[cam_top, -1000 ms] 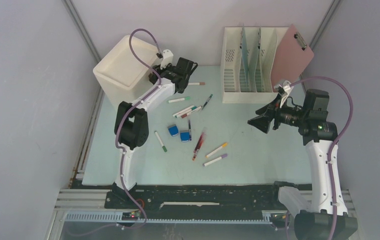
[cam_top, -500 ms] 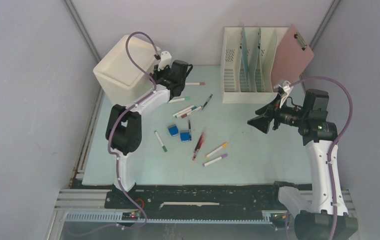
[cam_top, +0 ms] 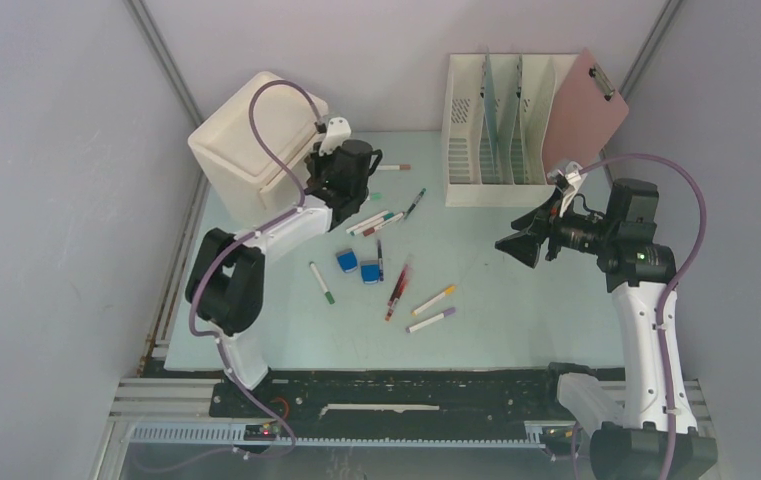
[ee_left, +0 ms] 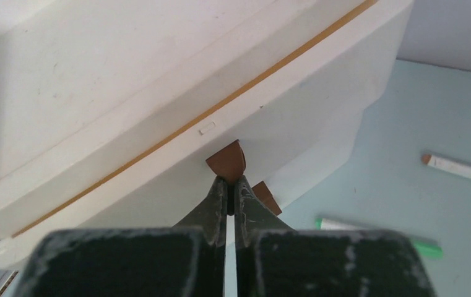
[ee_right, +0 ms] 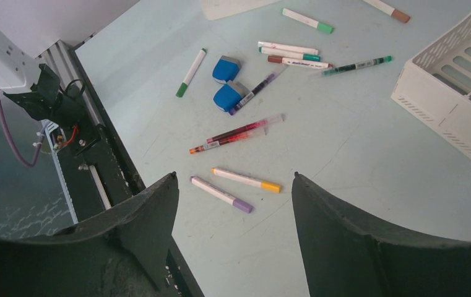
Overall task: Organize the desk
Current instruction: Open the drawer in the storage box.
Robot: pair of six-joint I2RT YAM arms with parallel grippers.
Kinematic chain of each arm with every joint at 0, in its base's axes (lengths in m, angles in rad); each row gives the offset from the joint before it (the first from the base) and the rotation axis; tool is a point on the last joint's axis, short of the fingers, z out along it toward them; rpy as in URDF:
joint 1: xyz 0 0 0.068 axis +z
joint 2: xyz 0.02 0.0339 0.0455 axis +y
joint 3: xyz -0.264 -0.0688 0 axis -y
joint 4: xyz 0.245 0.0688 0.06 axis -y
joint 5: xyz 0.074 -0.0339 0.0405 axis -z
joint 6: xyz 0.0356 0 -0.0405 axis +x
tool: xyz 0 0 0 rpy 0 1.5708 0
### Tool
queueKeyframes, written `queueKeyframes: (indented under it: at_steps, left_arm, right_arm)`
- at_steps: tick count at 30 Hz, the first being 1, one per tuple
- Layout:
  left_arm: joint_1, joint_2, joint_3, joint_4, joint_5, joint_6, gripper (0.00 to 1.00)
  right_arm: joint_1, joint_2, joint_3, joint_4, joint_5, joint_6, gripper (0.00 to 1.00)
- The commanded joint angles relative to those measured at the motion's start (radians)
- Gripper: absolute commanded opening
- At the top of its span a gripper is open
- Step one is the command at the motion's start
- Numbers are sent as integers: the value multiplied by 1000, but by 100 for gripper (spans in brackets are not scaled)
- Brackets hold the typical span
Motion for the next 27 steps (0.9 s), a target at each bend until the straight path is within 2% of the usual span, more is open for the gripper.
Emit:
queueKeyframes:
  at_steps: [1,11,14,27]
  left_arm:
    - [-31,-169,-89,136,-18,54,0]
    - [-43,-368,-317,128,116,9,0]
    - [-43,-417,-371,109,195,-10,0]
    - [-27,-587,-491,1,510,-94,0]
  right_arm:
    - [8,-19,-2,23,3,-13,75]
    - [8,-21,-2,23,3,-12,75]
    - [8,-22,-1,23,2,-13,75]
    - [7,-27,-2,22,-1,-12,75]
